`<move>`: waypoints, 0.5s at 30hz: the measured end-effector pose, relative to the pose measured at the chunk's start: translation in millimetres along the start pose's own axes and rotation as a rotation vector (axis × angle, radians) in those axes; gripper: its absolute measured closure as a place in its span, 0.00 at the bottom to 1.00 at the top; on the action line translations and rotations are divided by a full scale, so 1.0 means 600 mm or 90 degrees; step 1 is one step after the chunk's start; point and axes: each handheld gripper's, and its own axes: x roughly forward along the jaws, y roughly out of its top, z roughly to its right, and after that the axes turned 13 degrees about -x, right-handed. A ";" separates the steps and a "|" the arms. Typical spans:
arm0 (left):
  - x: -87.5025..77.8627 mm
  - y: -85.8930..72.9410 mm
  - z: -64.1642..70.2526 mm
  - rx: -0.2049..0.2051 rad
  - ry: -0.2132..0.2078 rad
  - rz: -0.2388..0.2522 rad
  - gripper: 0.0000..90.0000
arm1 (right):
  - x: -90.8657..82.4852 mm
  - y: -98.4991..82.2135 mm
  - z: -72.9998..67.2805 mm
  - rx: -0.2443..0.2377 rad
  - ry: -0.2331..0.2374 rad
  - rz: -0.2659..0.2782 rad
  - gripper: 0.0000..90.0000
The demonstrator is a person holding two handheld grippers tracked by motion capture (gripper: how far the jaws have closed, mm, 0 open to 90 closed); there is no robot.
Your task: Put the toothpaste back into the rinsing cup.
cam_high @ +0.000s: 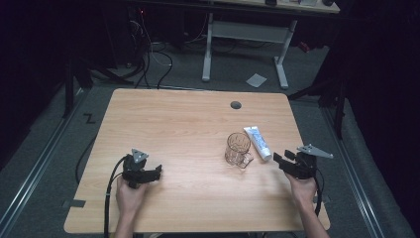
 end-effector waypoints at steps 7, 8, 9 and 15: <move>0.000 0.000 0.000 0.000 0.000 0.000 0.19 | 0.015 0.021 0.005 0.019 0.009 0.005 0.51; 0.000 0.000 0.000 0.000 0.000 0.000 0.19 | 0.018 0.023 0.005 0.024 0.013 0.002 0.51; 0.000 0.000 0.000 0.000 0.000 0.000 0.19 | 0.018 0.023 0.005 0.024 0.013 0.002 0.51; 0.000 0.000 0.000 0.000 0.000 0.000 0.19 | 0.028 0.037 0.004 0.024 0.038 -0.016 0.54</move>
